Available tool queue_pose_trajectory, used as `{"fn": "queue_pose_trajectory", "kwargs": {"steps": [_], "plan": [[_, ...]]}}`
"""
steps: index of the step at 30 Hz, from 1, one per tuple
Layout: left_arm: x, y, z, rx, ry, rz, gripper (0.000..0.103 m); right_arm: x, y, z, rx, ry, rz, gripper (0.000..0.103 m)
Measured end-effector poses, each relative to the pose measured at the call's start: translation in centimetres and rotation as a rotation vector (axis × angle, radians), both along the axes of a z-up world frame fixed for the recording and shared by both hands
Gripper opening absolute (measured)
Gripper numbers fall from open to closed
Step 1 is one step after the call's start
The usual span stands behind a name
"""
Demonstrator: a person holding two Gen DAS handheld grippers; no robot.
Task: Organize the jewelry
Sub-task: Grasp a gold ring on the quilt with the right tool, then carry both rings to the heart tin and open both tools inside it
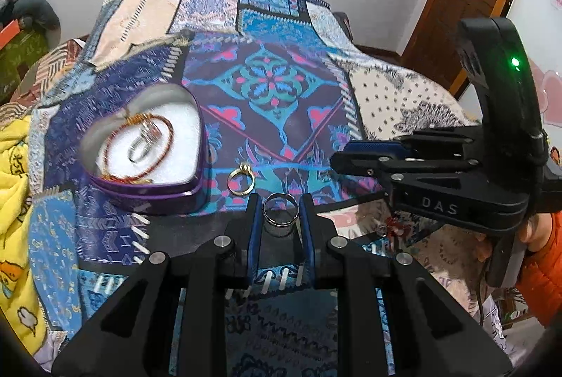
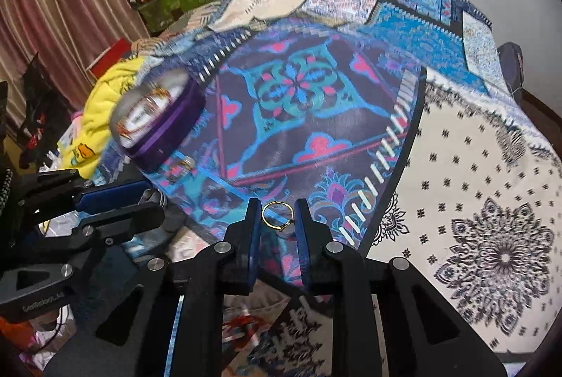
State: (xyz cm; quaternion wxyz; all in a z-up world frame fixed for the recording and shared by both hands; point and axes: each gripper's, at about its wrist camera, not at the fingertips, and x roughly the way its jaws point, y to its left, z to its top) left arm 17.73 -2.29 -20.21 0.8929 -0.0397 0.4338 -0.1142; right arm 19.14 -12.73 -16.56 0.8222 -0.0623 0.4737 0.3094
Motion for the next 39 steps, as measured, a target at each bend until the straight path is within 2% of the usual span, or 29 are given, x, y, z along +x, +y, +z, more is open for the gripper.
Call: {"fn": "queue_pose_trajectory", "kwargs": {"steps": [12, 19, 27, 39], "plan": [[-2.7, 3.0, 6.2, 0.020, -0.150, 0.076, 0.020, -2.2, 2.3, 7.1, 0.084, -0.160, 0.022, 0.017], [-3.5, 5.8, 8.9, 0.032, -0.219, 0.132, 0.020, -2.2, 4.6, 9.5, 0.152, -0.218, 0.040, 0.017], [-2.8, 8.7, 9.1, 0.027, -0.219, 0.179, 0.020, -1.3, 7.3, 9.4, 0.192, -0.215, 0.070, 0.017], [-0.1, 10.4, 5.4, 0.008, -0.139, 0.182, 0.020, 1.3, 9.7, 5.7, 0.170, -0.111, 0.084, 0.017]]}}
